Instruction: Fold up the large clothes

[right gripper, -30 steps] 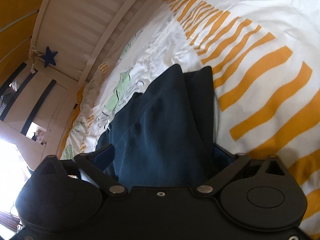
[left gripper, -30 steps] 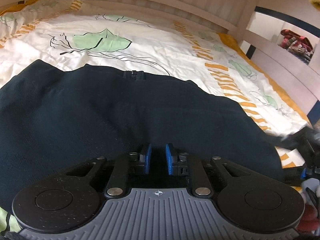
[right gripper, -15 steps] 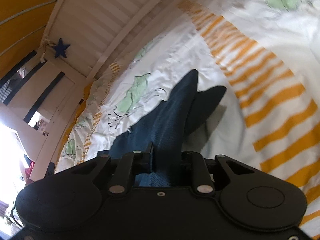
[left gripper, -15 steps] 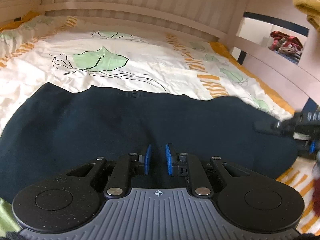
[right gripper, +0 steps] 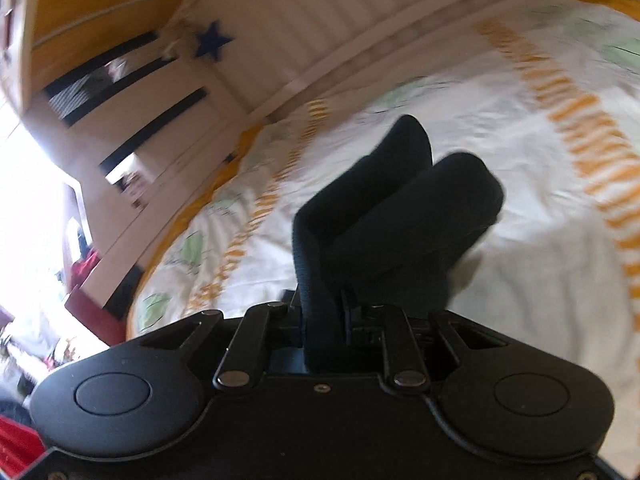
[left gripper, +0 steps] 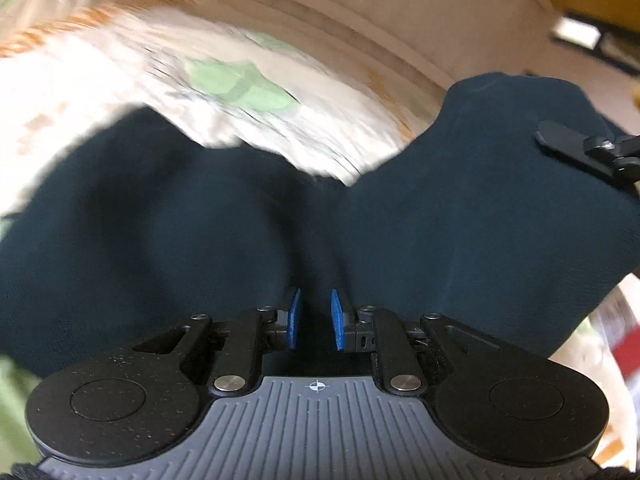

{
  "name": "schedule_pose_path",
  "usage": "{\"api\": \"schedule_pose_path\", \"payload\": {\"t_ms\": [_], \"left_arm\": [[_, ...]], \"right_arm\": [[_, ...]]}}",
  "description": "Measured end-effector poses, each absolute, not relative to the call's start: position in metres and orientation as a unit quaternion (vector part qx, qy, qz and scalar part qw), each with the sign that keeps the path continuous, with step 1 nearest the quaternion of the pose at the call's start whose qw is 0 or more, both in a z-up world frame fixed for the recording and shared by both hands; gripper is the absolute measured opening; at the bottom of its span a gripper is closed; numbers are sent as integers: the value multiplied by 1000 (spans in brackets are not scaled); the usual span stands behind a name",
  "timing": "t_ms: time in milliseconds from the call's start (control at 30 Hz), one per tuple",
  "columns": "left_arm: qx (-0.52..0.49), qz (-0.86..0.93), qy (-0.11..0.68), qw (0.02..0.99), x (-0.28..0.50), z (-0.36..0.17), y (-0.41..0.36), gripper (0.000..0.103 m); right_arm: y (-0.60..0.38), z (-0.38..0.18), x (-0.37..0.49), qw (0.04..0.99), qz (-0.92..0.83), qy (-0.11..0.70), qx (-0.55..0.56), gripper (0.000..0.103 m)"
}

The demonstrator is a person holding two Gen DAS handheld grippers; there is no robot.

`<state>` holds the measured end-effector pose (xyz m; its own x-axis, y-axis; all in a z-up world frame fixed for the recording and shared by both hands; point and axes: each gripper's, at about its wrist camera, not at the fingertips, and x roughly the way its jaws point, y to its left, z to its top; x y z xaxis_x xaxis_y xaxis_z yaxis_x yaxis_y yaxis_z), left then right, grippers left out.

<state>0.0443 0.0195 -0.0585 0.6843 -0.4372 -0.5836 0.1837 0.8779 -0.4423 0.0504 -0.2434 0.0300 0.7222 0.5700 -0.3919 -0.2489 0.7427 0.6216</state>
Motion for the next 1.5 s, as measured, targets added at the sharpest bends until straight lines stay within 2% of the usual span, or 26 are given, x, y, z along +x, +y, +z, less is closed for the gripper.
{"api": "schedule_pose_path", "payload": {"t_ms": [200,467,567,667,733,833,900,1033,1100,1167,1400,1500], "left_arm": [[-187,-65,300,933,23,-33,87,24],[-204,24,264,942,5,-21,144,33],[-214,31,260,941,5,-19,151,36],[-215,30,252,943,-1,-13,148,37],[-210,25,242,947,-4,-6,147,38],[-206,21,223,953,-7,4,145,44],[-202,18,208,957,-7,12,145,46],[-184,0,196,963,-4,25,137,54],[-171,-19,195,966,-1,27,127,59],[-160,-41,198,966,3,28,115,60],[-110,-128,223,960,16,17,54,70],[-79,-153,239,956,22,2,32,70]], "right_arm": [[-169,22,80,867,296,323,239,26],[-75,-40,110,834,326,399,198,26],[-59,-58,110,833,324,408,186,29],[-51,-61,110,833,342,395,182,46],[-50,-60,105,830,366,379,181,64],[-55,-51,91,834,394,355,150,78],[-59,-42,76,839,410,333,128,79],[-79,-24,52,846,429,289,130,91],[-93,-16,45,853,428,267,134,92],[-112,-10,38,867,408,249,137,95],[-175,-7,49,919,276,233,156,96],[-196,-12,59,928,228,240,169,96]]}}
